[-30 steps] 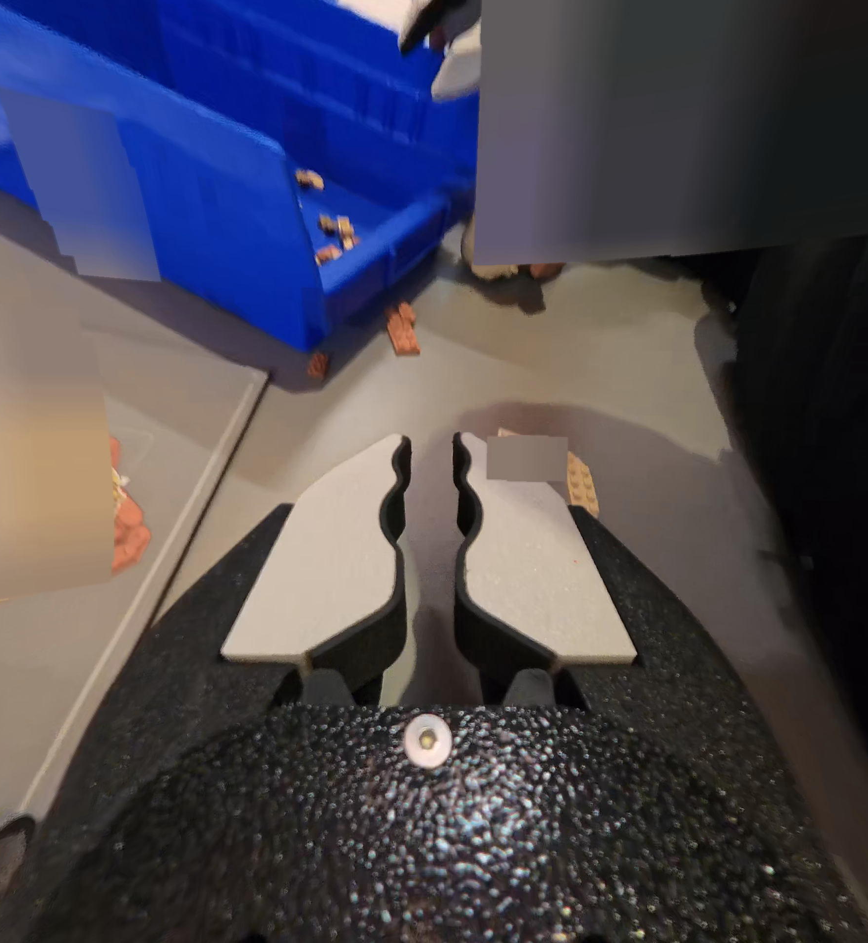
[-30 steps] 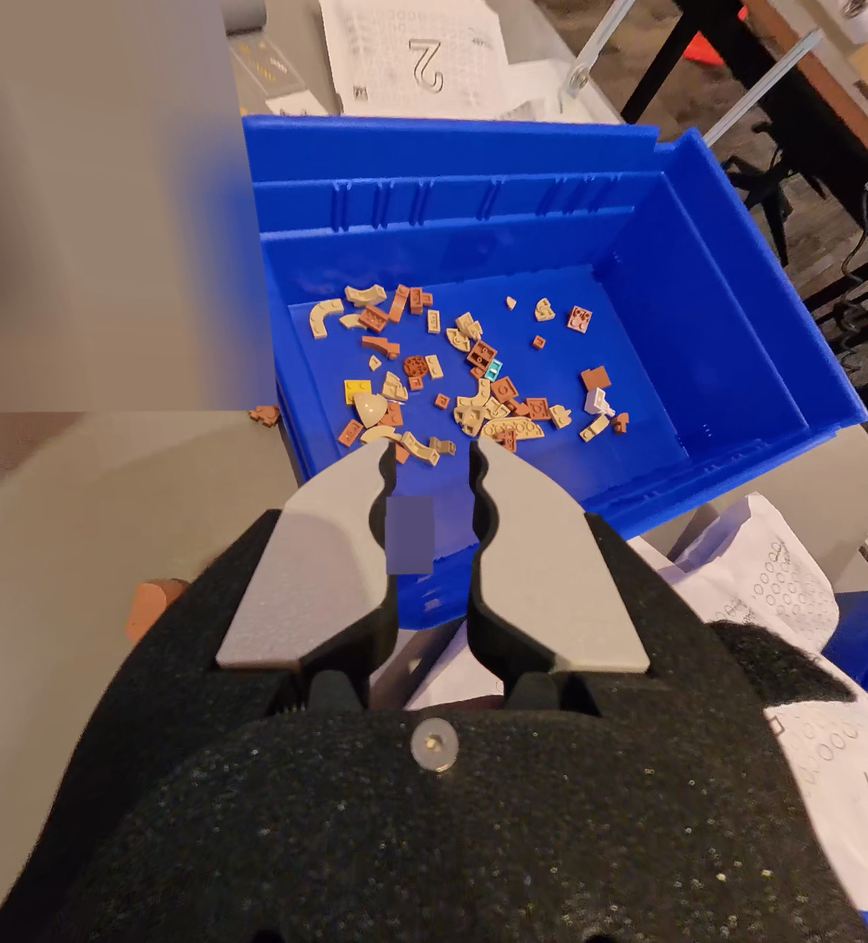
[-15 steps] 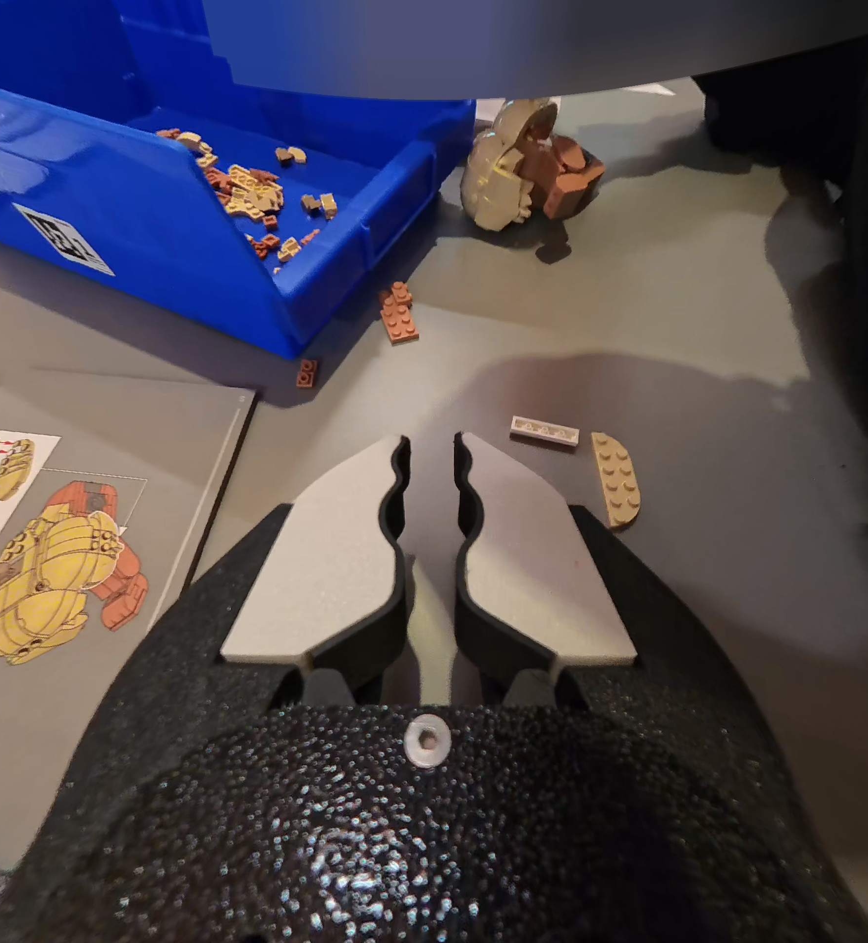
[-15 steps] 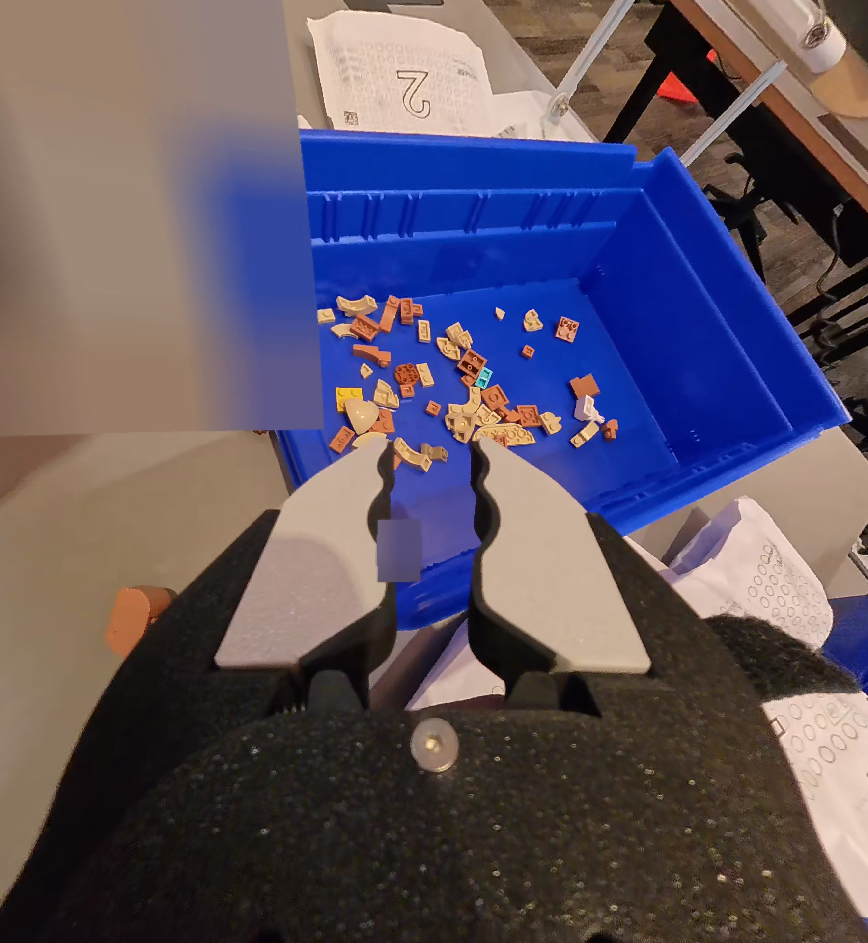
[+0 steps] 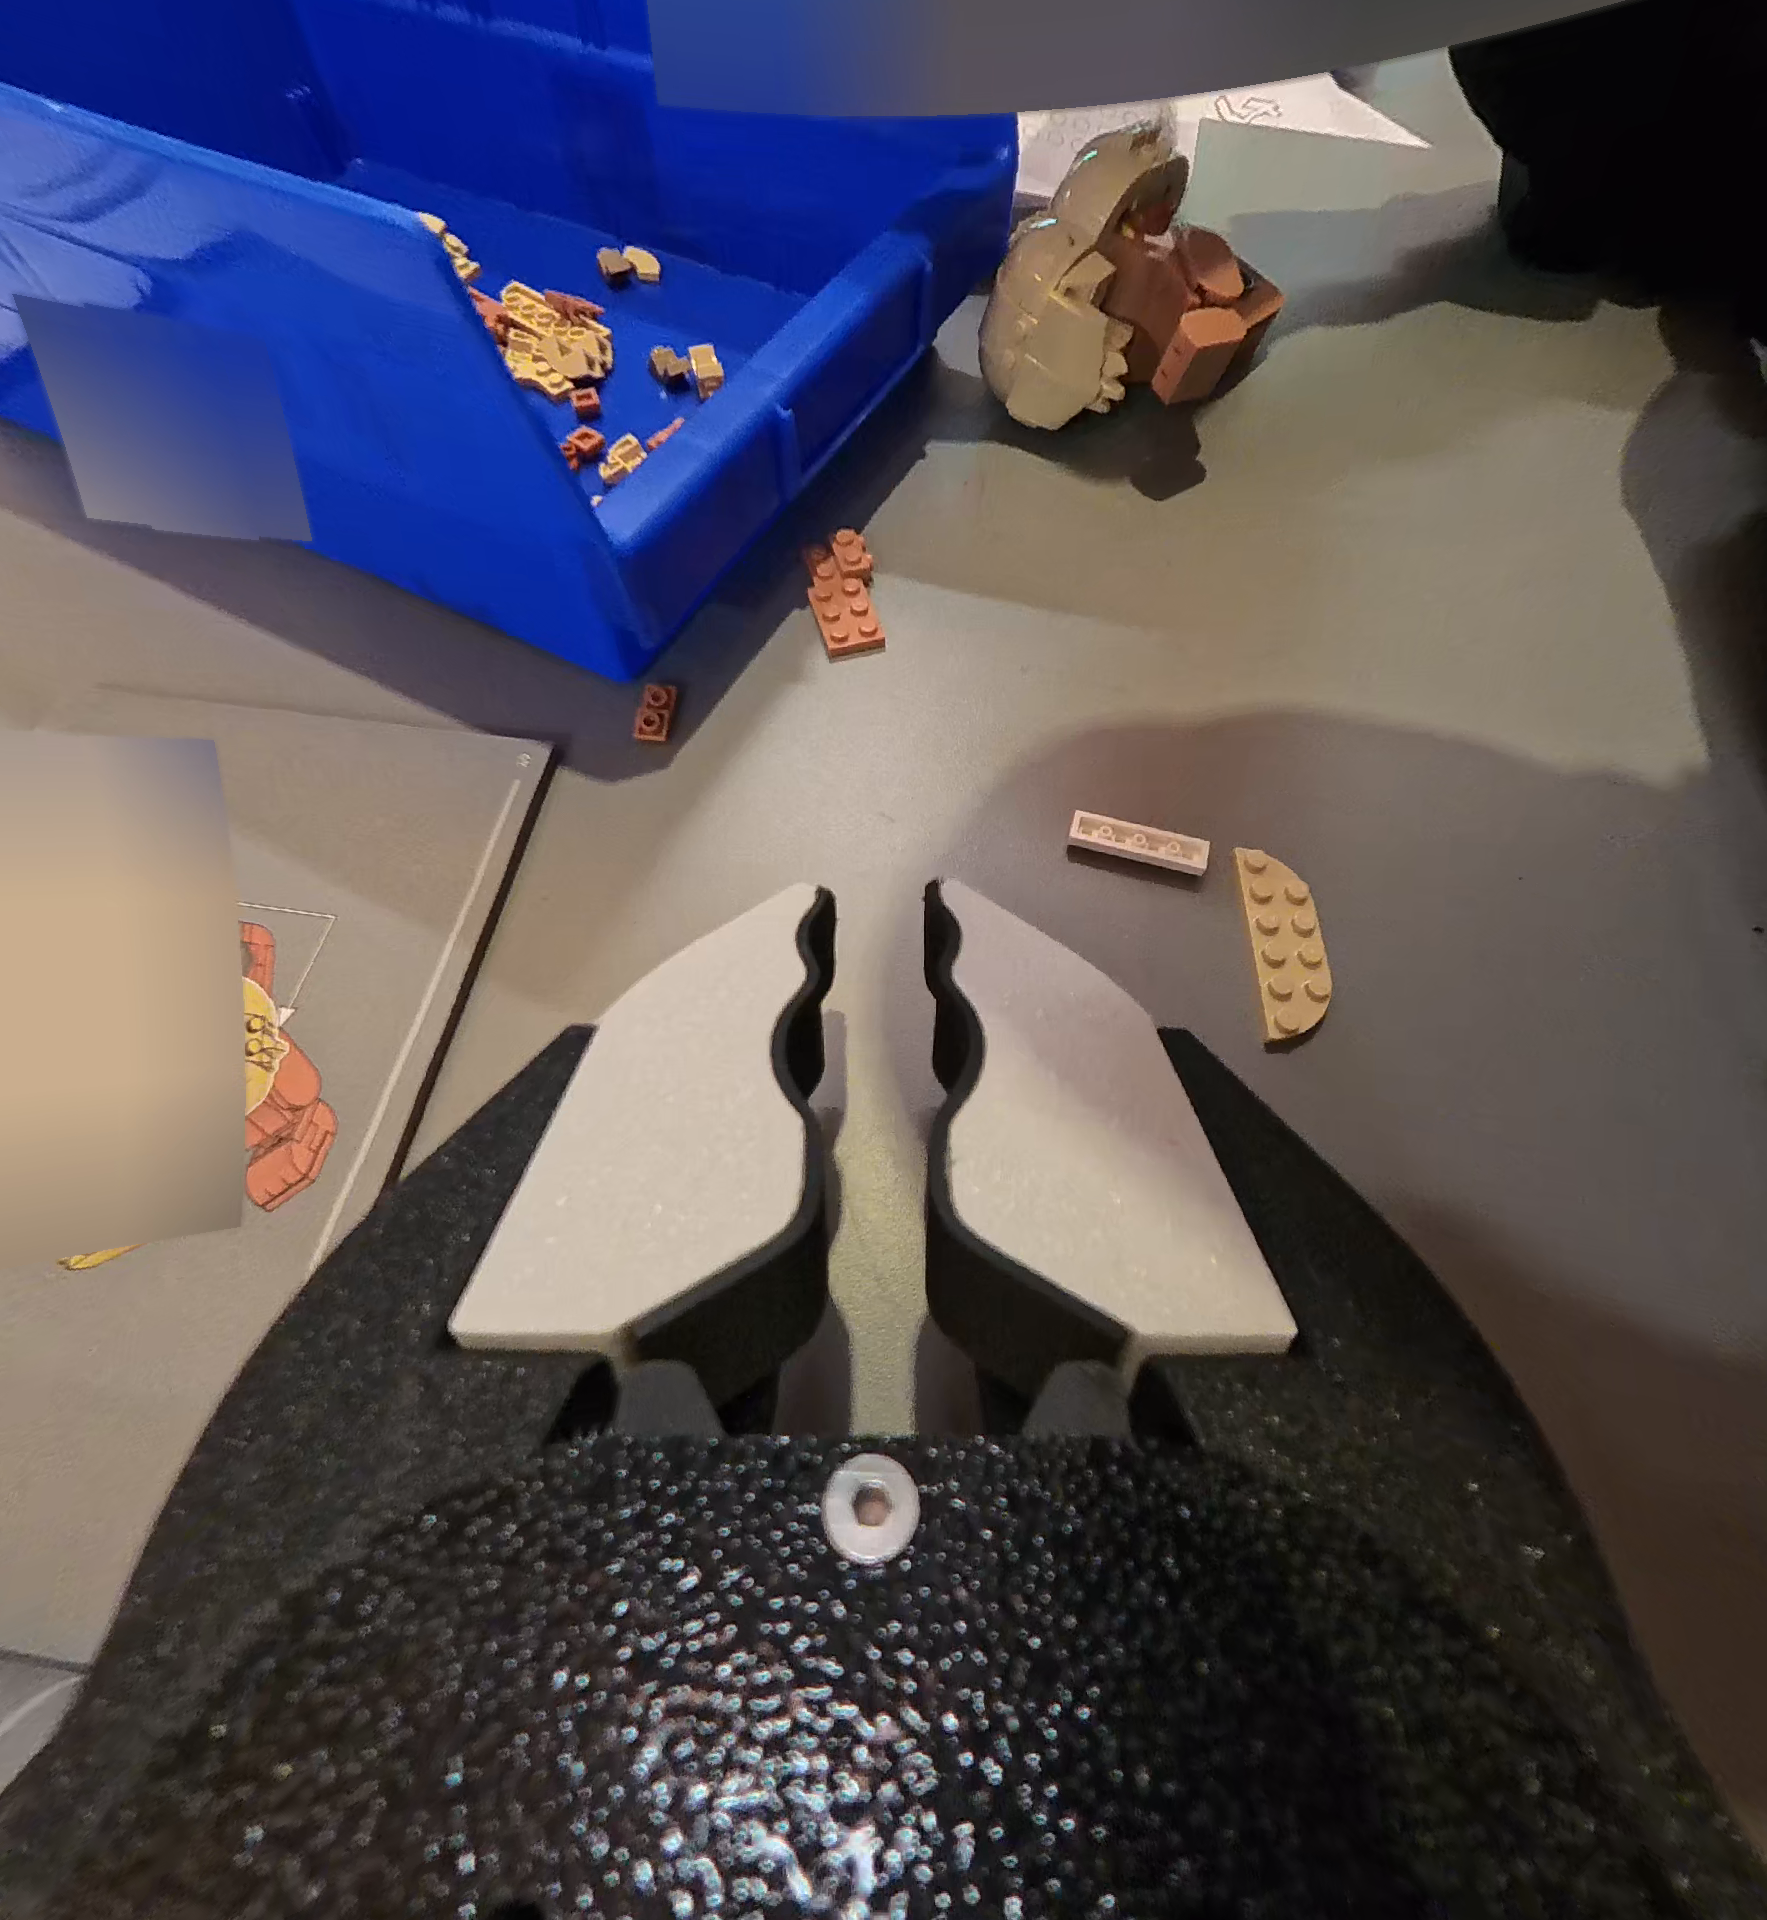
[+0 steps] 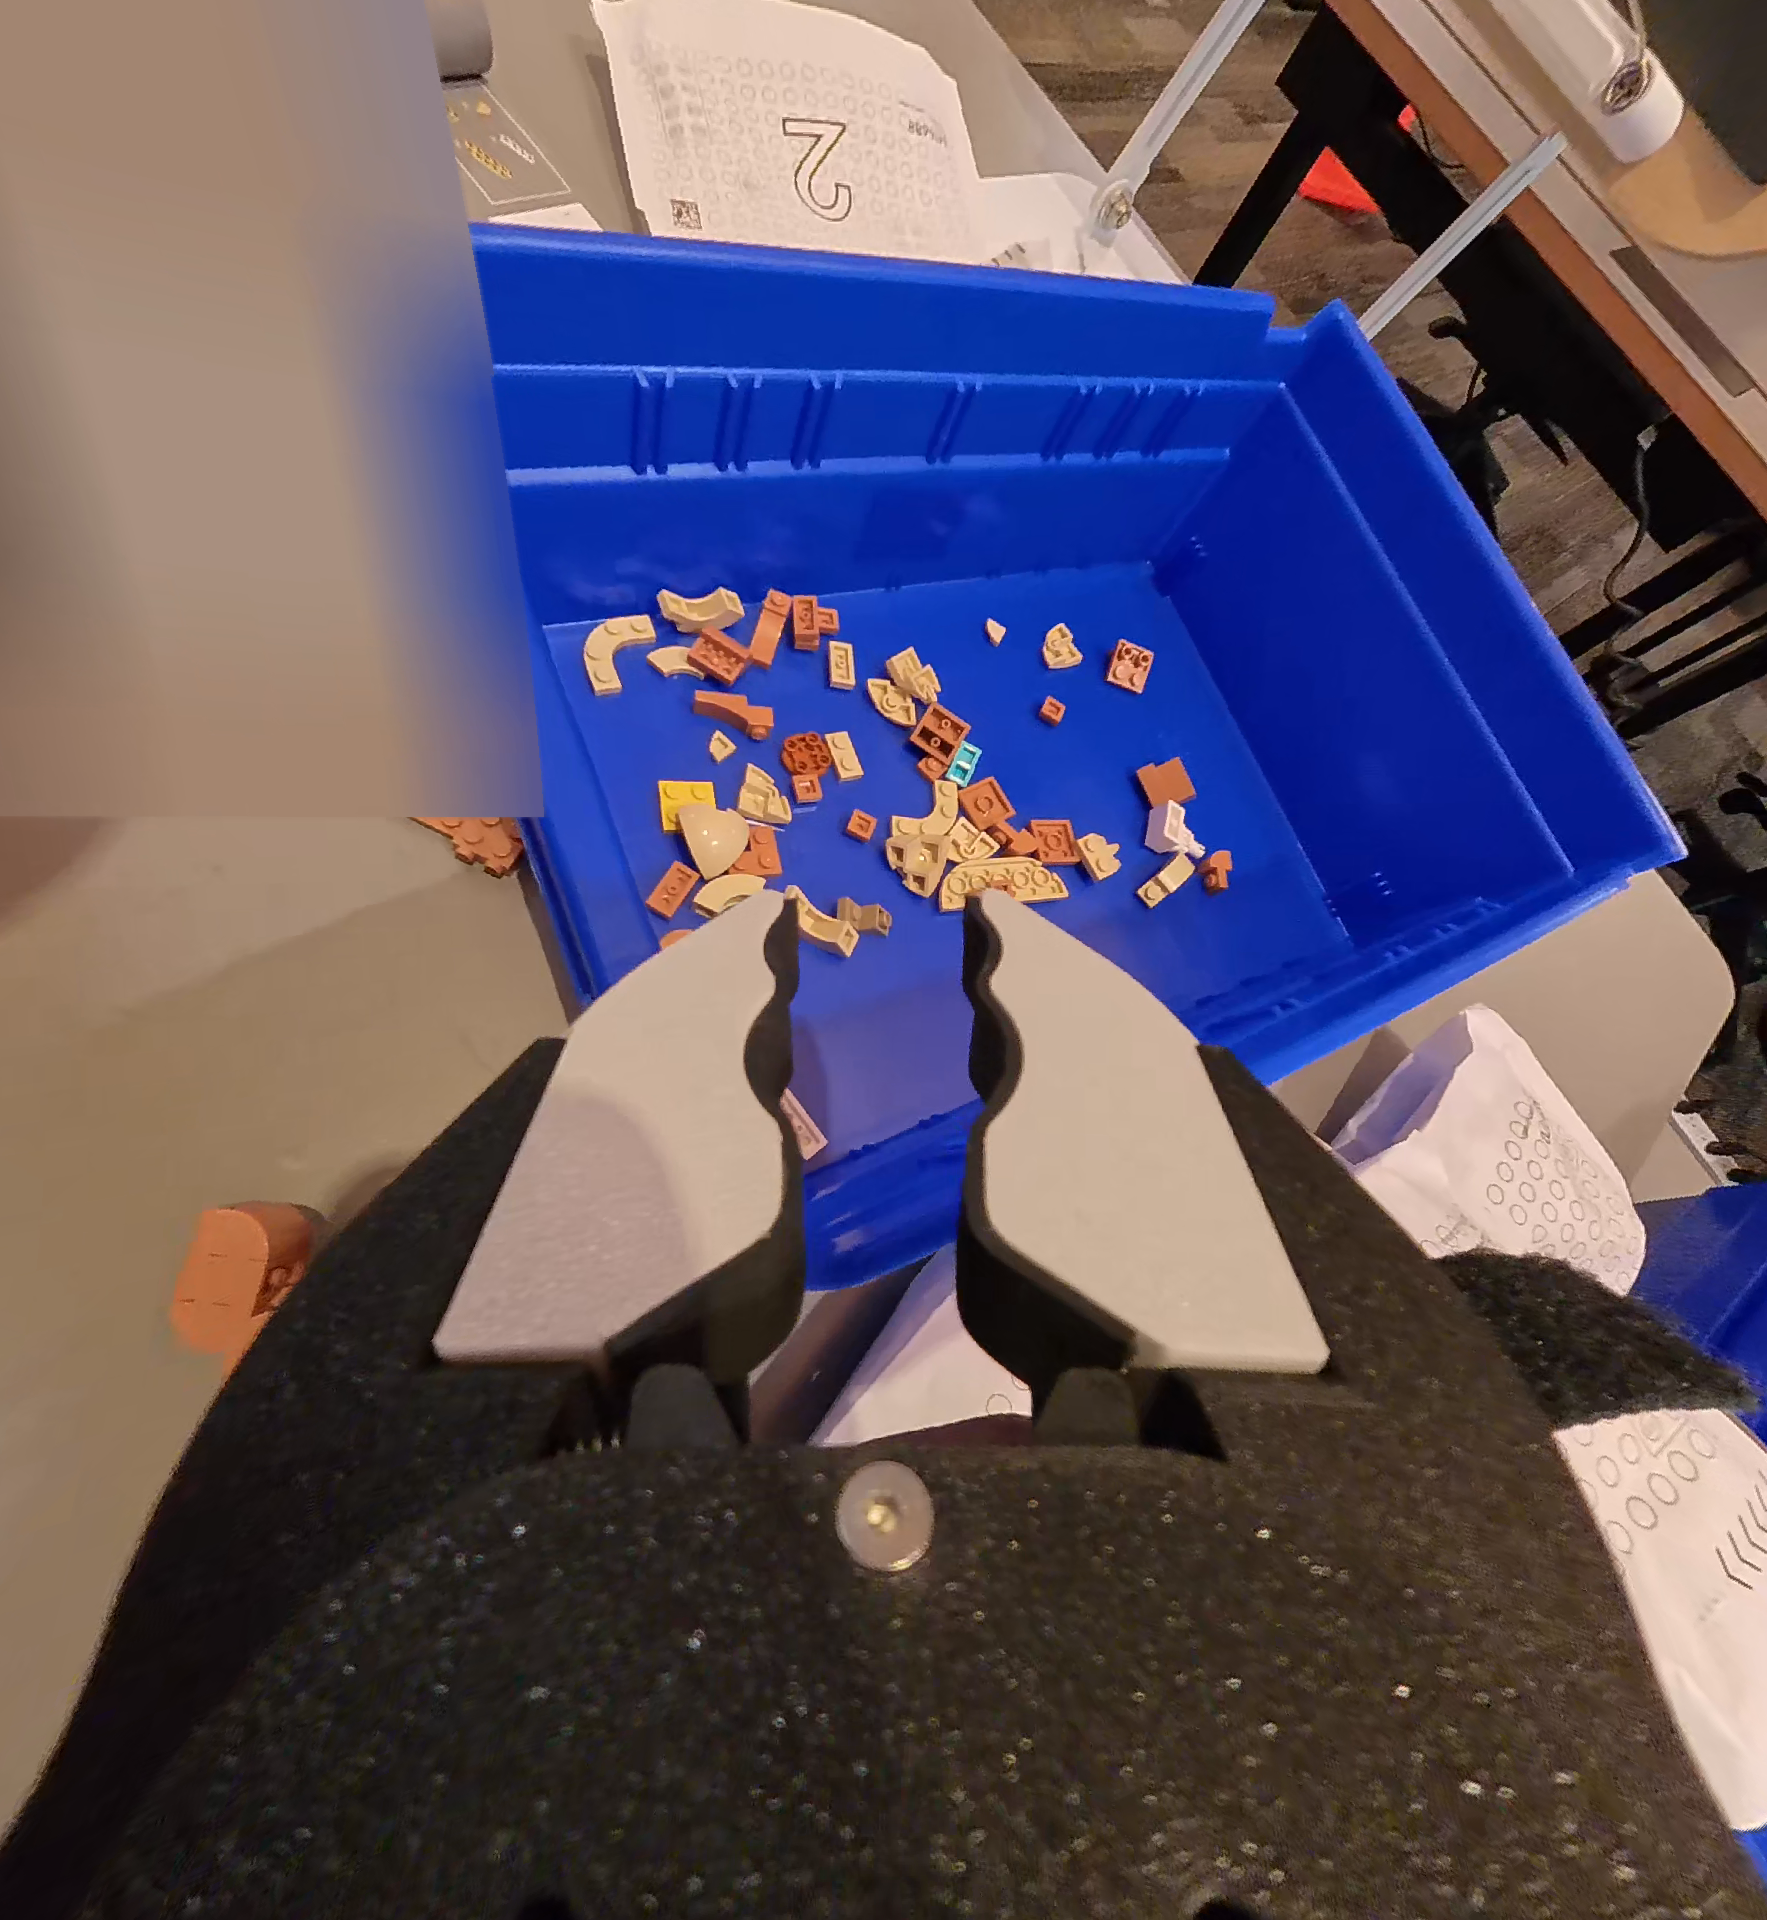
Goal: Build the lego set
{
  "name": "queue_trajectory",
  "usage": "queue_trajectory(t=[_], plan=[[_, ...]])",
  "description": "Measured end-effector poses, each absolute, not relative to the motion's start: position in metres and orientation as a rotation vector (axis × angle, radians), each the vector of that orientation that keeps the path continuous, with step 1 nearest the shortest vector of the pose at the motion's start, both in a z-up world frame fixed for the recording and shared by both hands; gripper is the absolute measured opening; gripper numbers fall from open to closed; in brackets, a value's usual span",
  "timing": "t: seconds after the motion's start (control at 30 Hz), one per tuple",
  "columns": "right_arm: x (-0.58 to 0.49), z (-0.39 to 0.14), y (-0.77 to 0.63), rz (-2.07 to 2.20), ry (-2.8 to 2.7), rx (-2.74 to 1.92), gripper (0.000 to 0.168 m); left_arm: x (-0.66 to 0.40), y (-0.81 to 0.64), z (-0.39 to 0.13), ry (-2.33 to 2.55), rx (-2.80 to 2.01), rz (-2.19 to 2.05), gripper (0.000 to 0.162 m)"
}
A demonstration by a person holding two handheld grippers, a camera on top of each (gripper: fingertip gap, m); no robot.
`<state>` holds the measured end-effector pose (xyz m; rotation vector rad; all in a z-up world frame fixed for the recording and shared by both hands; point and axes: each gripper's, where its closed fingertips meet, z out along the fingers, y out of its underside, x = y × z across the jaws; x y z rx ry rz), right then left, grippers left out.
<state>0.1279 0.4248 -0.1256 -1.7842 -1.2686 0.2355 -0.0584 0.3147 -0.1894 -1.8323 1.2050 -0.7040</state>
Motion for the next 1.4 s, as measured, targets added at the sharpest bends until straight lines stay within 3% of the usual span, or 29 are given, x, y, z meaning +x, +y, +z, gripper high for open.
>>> queue_trajectory(t=[0.77, 1.0, 1.23, 1.4], plan=[[0.128, -0.127, 0.426, 0.214, -1.281, -1.785, 0.029, -0.062, 0.315, -0.193, 1.205, -1.861, -0.688, 0.016], [0.079, -0.115, 0.462, 0.099, -1.7, -1.725, 0.027, -0.062, 0.317, -0.198, 1.216, -1.883, -0.645, 0.016], [0.033, -0.193, 0.509, 0.1, -2.186, -1.875, 0.028, -0.065, 0.311, -0.196, 1.235, -1.847, -0.628, 0.015], [0.029, -0.214, 0.515, 0.09, -2.239, -1.919, 0.027, -0.068, 0.31, -0.194, 1.222, -1.85, -0.653, 0.015]])
